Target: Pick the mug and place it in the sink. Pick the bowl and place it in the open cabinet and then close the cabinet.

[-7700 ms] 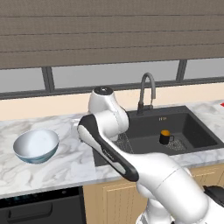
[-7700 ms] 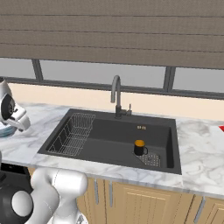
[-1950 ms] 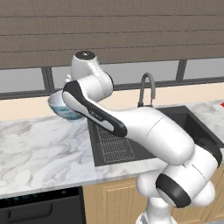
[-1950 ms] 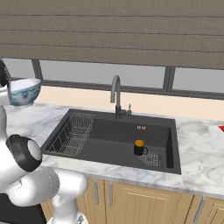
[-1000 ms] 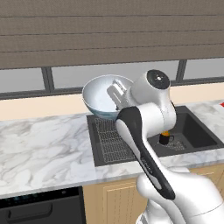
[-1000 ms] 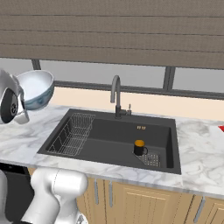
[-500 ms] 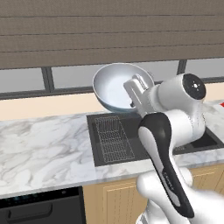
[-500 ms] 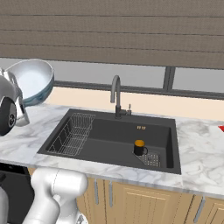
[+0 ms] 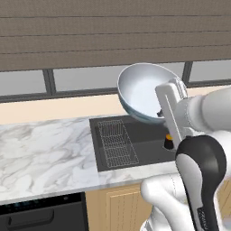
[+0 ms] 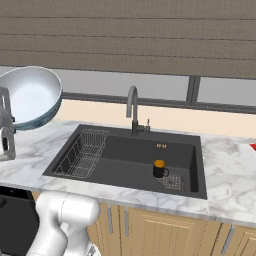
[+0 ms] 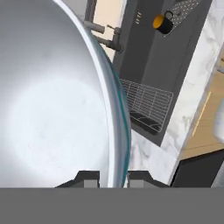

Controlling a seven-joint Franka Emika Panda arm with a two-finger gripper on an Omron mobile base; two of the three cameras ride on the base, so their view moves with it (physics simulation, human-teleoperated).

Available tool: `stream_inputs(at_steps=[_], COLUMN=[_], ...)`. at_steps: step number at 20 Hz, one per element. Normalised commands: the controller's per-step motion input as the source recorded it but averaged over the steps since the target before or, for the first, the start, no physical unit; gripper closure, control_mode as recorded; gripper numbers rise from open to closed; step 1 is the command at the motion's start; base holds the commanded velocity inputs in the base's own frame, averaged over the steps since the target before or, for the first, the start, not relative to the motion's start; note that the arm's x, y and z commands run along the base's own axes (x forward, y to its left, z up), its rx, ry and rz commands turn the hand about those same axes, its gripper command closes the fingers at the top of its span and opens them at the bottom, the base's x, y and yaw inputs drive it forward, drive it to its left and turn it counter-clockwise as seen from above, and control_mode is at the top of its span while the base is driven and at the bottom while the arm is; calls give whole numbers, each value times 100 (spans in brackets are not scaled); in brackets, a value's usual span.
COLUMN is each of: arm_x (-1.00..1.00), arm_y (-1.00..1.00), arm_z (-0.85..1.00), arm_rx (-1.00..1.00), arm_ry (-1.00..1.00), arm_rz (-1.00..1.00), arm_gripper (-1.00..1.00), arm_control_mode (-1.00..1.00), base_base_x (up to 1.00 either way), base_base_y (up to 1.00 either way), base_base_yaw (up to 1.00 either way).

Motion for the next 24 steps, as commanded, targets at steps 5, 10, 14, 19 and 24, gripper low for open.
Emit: stream_inputs(at_steps=[5,10,14,19,24], arm_x=[-54,-48,-41,-41,-21], arm_y=[-44,-24,-36,-25,-8], arm_z=[13,12,16,45,53], arm_rx=[19,17,6,7,5], arm_ry=[4,9,1,16,21], arm_rz=[-11,-2,-1,-2,-1], arm_gripper=[100,100,100,100,100], arm_control_mode=[-100,-100,-100,-100,-100], base_base_x=[0,0,0,0,0], base_base_y=[0,0,0,0,0], base_base_yaw=[0,0,0,0,0])
